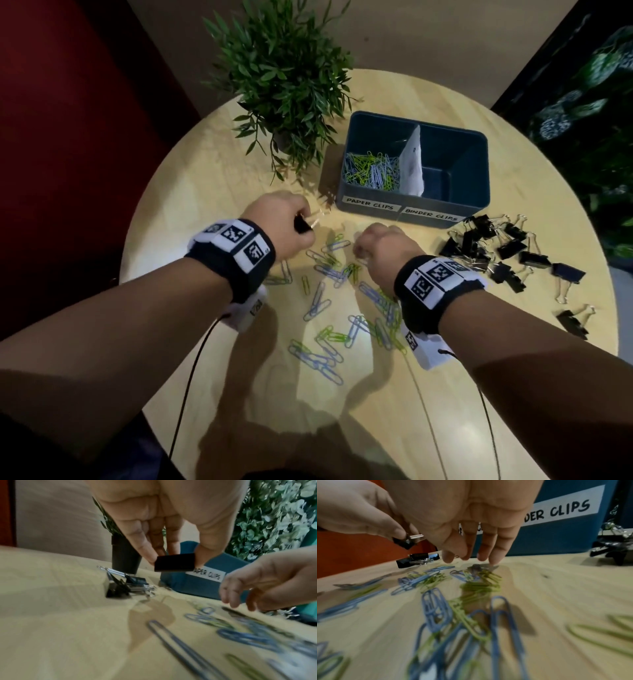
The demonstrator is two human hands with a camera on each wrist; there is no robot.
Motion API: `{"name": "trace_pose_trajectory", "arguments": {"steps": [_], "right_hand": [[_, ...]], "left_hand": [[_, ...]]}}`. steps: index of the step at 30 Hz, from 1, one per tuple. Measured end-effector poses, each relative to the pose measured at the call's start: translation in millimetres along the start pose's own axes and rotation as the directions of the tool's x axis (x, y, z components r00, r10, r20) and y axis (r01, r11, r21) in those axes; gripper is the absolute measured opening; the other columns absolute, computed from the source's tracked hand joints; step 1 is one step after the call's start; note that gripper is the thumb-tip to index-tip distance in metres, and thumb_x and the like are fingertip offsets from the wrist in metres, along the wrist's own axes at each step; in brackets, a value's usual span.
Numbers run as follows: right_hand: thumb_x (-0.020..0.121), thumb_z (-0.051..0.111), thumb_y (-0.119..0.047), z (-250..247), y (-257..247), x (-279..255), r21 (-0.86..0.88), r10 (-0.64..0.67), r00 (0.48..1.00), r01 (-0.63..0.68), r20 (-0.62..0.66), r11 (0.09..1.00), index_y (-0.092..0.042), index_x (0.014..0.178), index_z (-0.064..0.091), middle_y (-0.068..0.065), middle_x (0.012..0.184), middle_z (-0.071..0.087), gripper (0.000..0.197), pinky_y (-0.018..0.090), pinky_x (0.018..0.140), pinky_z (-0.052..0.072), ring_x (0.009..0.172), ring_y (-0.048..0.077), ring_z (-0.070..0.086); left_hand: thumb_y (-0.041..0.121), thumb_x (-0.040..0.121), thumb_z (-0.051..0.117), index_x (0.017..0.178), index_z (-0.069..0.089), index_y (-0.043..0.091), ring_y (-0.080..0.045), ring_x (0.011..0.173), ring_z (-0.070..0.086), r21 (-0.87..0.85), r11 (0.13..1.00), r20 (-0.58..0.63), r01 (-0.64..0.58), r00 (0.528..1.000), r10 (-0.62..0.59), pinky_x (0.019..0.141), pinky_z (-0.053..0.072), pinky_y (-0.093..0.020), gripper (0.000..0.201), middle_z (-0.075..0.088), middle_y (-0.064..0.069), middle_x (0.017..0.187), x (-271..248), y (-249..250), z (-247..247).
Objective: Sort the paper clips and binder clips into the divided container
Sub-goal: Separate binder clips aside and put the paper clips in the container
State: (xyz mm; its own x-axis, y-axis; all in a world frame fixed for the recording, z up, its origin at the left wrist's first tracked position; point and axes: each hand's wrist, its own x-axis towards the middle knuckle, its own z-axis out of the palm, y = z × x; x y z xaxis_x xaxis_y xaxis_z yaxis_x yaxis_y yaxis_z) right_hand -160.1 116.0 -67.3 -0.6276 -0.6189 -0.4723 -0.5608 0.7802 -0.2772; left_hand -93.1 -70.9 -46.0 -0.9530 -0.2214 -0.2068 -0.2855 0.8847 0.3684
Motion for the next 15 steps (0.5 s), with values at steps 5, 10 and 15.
{"name": "trace_pose_trajectory", "arguments": {"steps": [5, 10, 15], "right_hand": [[0.079, 0.047, 0.001, 11.9, -17.4, 7.0, -0.099, -0.092, 0.996, 0.093, 0.014, 0.991, -0.034, 0.143, 0.029, -0.005, 0.151, 0.025, 0.075, 0.043, 0.107, 0.032, 0.134, 0.024, 0.025], [0.088, 0.045, -0.005, 24.0, 6.3, -21.2, -0.098, -0.205, 0.974, 0.214, 0.096, 0.972, -0.032, 0.137, 0.043, -0.007, 0.146, 0.035, 0.056, 0.029, 0.111, 0.028, 0.134, 0.017, 0.029], [0.082, 0.040, 0.007, 20.8, 39.2, -66.8, 0.120, 0.145, 0.987, -0.137, -0.063, 0.983, -0.028, 0.135, 0.047, 0.000, 0.138, 0.043, 0.064, 0.033, 0.108, 0.034, 0.128, 0.022, 0.036]], "left_hand": [[0.028, 0.085, 0.059, 0.113, 0.063, 0.014, -0.027, 0.113, 0.052, 0.170, 0.982, 0.063, -0.083, 0.995, 0.074, 0.093, 0.047, -0.037, 0.032, 0.057, -0.007, 0.122, 14.2, -6.1, 6.2], [0.026, 0.087, 0.058, 0.121, 0.059, 0.017, -0.026, 0.115, 0.051, 0.109, 0.988, 0.048, -0.107, 0.994, 0.102, 0.094, 0.045, -0.035, 0.036, 0.051, -0.007, 0.126, -18.9, -14.6, 8.8], [0.019, 0.086, 0.051, 0.134, 0.043, 0.024, -0.030, 0.114, 0.054, 0.144, 0.988, 0.347, 0.057, 0.932, -0.105, 0.099, 0.046, -0.038, 0.050, 0.042, -0.010, 0.129, -55.4, -22.0, 29.9]]}}
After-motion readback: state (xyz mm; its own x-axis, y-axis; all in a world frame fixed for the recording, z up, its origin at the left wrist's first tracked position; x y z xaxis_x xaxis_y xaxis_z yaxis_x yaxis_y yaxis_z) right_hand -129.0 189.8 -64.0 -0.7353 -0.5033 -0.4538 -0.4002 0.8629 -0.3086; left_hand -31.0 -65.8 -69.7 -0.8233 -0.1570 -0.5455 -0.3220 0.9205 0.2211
